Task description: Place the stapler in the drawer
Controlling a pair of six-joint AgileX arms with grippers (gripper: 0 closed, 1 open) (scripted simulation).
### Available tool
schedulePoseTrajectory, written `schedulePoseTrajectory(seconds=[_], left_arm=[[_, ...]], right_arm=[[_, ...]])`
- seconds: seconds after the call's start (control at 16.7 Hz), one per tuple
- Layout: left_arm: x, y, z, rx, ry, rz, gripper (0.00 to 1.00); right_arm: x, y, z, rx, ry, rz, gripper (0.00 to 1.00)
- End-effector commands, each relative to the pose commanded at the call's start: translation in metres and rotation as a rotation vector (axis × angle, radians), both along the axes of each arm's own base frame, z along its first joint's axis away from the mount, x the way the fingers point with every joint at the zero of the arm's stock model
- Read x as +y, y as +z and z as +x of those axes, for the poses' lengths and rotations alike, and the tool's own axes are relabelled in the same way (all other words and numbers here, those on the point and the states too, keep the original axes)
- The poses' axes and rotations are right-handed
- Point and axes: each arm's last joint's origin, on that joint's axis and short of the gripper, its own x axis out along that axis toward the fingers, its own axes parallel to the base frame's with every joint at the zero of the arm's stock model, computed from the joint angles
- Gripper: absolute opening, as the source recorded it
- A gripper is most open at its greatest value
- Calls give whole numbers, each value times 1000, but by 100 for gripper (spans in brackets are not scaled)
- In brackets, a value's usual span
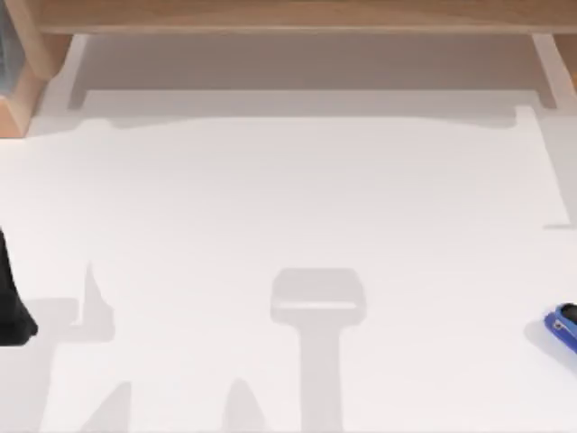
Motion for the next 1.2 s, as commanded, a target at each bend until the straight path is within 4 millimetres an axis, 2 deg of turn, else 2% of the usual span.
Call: schedulePoseTrajectory(seconds=[0.12,0.24,0.54,0.84,1.02,1.2], left_arm=[[0,0,0,0,0,0,100],[0,0,0,0,0,0,100],[0,0,0,0,0,0,100],[0,0,0,0,0,0,100],[0,0,0,0,0,0,100],[0,0,0,0,0,0,100]], right_arm=[[-5,11,3,46,-91,102,100],[-1,22,10,97,-149,198,100],[26,49,30,199,-178,401,100],[49,80,42,286,-253,553,100],[78,92,49,448,-291,610,100],[127,95,53,703,-273,595,100]])
